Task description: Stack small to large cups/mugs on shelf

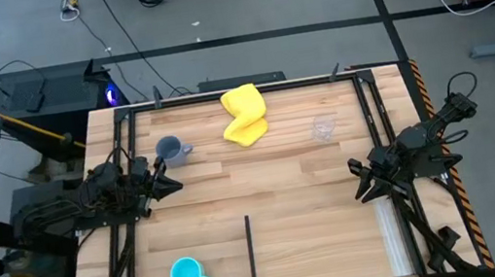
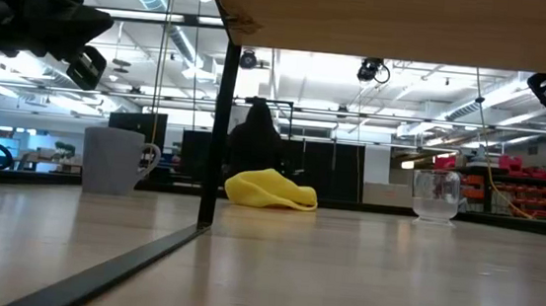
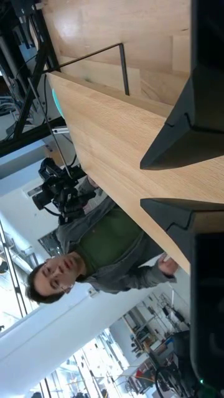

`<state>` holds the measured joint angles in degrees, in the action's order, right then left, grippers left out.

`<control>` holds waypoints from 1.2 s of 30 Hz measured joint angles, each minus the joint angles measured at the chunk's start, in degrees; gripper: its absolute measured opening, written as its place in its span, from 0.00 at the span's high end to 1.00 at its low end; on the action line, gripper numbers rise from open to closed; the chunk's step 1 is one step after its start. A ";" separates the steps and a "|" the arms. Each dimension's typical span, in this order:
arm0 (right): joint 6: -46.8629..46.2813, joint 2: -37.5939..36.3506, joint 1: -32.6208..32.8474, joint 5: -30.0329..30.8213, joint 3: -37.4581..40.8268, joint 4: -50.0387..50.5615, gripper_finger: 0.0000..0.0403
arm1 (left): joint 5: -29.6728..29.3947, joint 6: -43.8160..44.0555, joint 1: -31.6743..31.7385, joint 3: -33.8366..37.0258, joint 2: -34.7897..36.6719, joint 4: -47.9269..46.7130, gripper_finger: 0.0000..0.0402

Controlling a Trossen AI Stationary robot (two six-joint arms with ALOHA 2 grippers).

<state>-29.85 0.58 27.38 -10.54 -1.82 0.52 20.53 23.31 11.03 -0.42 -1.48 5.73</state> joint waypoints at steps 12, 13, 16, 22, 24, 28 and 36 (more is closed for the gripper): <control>0.00 0.00 0.00 -0.01 0.00 0.00 0.77 | 0.00 0.00 0.00 0.02 -0.02 0.00 0.93; -0.02 -0.02 0.02 0.01 0.02 0.02 0.77 | 0.00 -0.01 0.00 0.01 0.00 0.01 0.93; 0.00 -0.01 0.01 0.00 0.01 0.02 0.77 | 0.00 0.00 -0.02 0.02 0.00 -0.01 0.94; 0.00 -0.02 0.02 -0.01 0.02 0.02 0.77 | 0.00 0.00 -0.01 0.00 0.00 -0.01 0.92; 0.00 0.00 0.00 -0.01 0.00 0.00 0.77 | 0.00 0.00 -0.01 0.02 -0.01 -0.01 0.91; -0.01 -0.01 0.01 0.01 0.00 0.01 0.77 | 0.00 -0.01 -0.01 0.02 0.00 0.00 0.91; 0.00 -0.02 0.01 0.01 0.00 0.00 0.77 | 0.00 -0.02 0.00 0.02 0.00 0.01 0.94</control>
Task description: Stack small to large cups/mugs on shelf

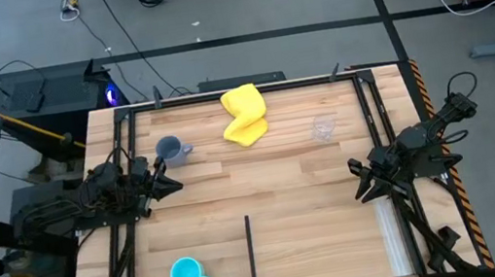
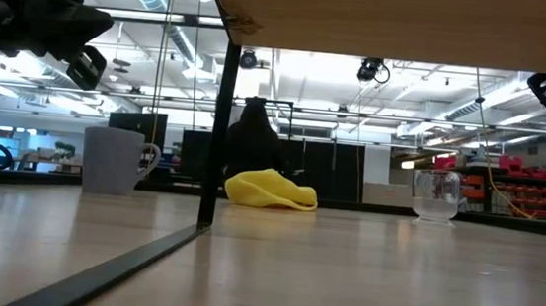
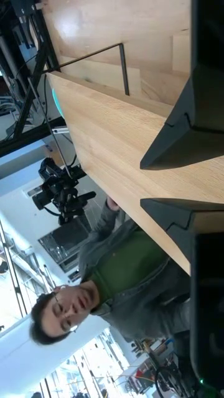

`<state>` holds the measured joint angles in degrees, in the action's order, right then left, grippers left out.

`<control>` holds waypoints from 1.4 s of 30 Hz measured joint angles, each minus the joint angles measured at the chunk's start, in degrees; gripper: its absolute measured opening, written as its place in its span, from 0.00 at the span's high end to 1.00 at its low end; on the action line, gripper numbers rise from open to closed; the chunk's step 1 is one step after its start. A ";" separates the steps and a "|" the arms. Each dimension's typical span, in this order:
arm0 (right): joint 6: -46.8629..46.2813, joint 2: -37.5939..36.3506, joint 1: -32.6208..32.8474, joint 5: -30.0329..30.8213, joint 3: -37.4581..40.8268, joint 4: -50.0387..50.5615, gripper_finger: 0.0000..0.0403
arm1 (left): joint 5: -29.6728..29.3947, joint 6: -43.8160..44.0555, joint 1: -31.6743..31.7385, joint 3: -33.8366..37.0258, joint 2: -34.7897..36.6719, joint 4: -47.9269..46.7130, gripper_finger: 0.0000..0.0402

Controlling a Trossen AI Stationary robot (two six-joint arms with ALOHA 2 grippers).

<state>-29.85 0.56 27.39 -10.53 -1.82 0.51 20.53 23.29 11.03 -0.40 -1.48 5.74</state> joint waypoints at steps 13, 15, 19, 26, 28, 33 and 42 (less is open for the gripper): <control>3.19 0.02 -0.01 -0.13 -0.16 0.43 0.77 | 0.00 0.03 -0.02 -0.01 0.00 -0.02 0.92; 7.55 0.00 -0.01 -0.23 -0.20 0.39 0.77 | 0.00 0.02 0.00 0.00 0.00 0.00 0.92; 8.57 0.00 -0.01 -0.22 -0.21 0.43 0.77 | 0.00 -0.04 0.00 0.00 -0.02 0.00 0.94; 8.72 0.00 -0.01 -0.20 -0.23 0.42 0.77 | 0.00 0.02 0.00 0.00 -0.01 0.00 0.92; 11.22 0.01 0.00 0.46 -0.21 -0.04 0.77 | 0.00 0.00 -0.02 0.00 0.00 0.00 0.91; 16.19 0.02 -0.01 4.84 -0.22 -7.61 0.77 | -0.02 0.00 -0.02 0.00 -0.02 0.37 0.91; 16.11 0.00 -0.01 8.08 -0.25 -23.03 0.77 | -0.46 -4.85 -0.02 0.00 -0.02 1.75 0.94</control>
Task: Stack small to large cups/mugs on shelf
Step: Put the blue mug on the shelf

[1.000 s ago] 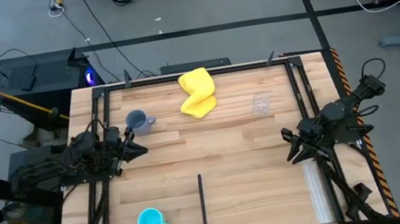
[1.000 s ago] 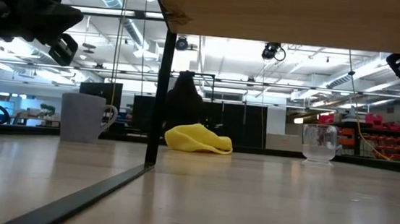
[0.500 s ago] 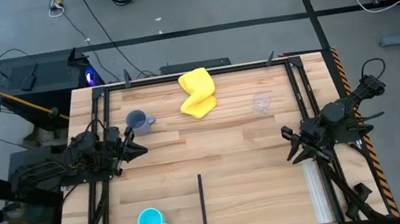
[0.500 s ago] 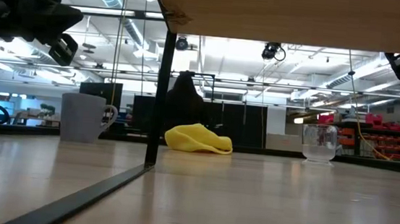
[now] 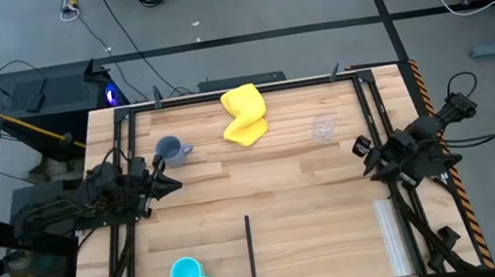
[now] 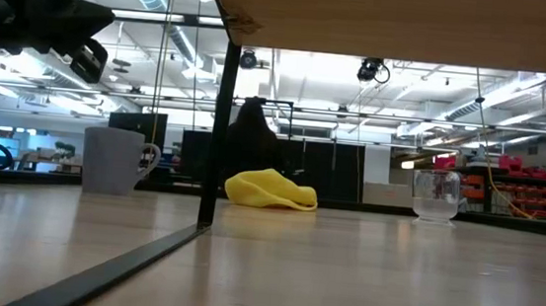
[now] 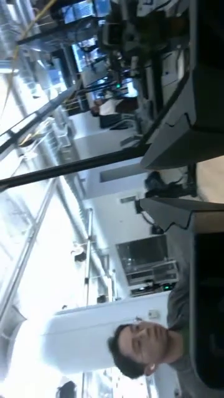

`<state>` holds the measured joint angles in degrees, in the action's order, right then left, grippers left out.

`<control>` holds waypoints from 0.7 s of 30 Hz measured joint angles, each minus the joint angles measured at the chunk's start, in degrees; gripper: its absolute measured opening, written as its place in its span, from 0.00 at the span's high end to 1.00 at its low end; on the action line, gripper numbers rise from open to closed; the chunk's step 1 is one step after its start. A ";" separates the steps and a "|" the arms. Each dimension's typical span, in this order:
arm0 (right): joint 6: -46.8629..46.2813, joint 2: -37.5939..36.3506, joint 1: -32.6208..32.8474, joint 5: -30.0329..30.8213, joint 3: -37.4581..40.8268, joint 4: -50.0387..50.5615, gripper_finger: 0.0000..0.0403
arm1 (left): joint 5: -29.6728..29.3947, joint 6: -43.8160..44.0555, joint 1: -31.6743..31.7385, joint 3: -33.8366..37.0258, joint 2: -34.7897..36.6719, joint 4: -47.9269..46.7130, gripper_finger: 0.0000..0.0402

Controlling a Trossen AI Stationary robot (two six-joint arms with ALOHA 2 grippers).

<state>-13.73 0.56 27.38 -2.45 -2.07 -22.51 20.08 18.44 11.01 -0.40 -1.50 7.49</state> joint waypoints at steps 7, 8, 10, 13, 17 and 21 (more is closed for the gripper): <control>2.23 0.00 0.00 0.08 0.00 -1.25 0.77 | 0.00 1.04 0.01 -0.01 0.00 0.00 0.92; 2.19 0.00 0.00 0.08 0.00 -1.23 0.77 | 0.00 1.46 0.01 -0.02 0.00 0.00 0.92; 1.63 0.00 0.00 0.08 0.00 -1.21 0.77 | 0.00 1.70 0.00 0.00 0.00 0.00 0.92; 0.16 0.00 0.00 0.08 0.00 -1.19 0.77 | 0.02 1.92 0.00 0.00 0.00 -0.02 0.94; 0.02 0.04 0.00 0.07 0.00 -1.17 0.77 | 0.02 2.33 0.01 -0.01 0.00 -0.03 0.95; 3.36 0.09 0.02 3.24 0.00 -1.35 0.77 | 0.00 2.34 0.00 -0.02 0.00 -0.02 0.94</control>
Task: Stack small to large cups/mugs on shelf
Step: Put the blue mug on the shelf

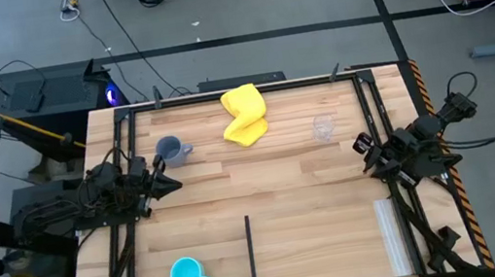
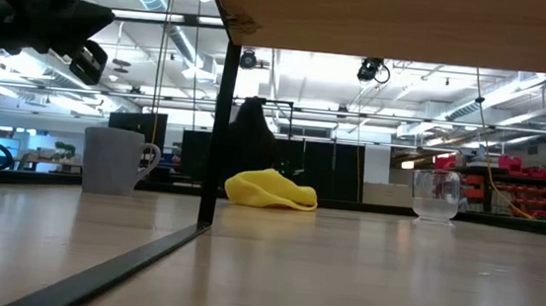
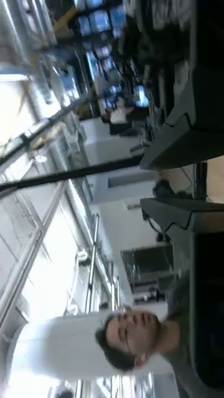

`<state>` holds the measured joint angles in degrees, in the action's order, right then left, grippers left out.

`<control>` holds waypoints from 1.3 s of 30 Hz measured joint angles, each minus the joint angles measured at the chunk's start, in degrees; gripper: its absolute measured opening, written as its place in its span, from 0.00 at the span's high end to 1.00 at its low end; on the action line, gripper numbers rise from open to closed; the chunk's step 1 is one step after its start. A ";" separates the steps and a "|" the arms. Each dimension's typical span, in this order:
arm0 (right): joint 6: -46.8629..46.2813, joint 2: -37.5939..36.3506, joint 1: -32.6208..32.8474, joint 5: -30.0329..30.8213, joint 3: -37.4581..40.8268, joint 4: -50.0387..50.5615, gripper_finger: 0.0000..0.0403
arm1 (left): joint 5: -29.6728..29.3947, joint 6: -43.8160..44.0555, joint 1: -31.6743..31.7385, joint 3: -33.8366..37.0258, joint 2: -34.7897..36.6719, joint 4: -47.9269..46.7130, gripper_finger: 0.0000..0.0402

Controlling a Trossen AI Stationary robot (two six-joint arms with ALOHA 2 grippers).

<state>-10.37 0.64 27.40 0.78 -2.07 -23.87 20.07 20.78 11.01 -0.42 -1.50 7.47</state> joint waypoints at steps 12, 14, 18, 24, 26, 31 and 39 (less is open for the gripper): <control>0.07 0.00 -0.02 24.79 0.00 0.08 0.77 | -7.84 -7.74 0.02 -0.14 0.02 10.02 0.94; 0.07 0.00 -0.02 24.82 0.00 0.32 0.77 | -13.81 -8.44 0.02 -1.48 -0.06 9.03 0.95; 2.60 0.00 -0.02 25.14 0.00 0.44 0.77 | -30.59 -10.48 0.06 -6.49 0.03 2.08 0.97; 4.42 0.00 -0.02 28.31 0.00 0.68 0.77 | -55.54 -9.26 0.08 -20.18 -4.49 -27.41 0.95; 4.54 0.00 -0.02 29.33 0.00 1.54 0.77 | -58.67 -5.22 0.08 -23.93 -7.47 -34.94 0.93; 4.68 0.02 -0.02 34.19 0.02 3.47 0.77 | -59.45 1.34 0.24 -30.55 -15.20 -43.02 0.90; 3.90 0.02 0.00 40.37 0.02 3.87 0.77 | -57.49 4.06 8.74 -37.46 -27.47 -51.50 0.89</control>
<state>-6.47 0.67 27.39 41.16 -2.04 -20.00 -37.42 24.84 19.75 -37.88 -28.97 -44.04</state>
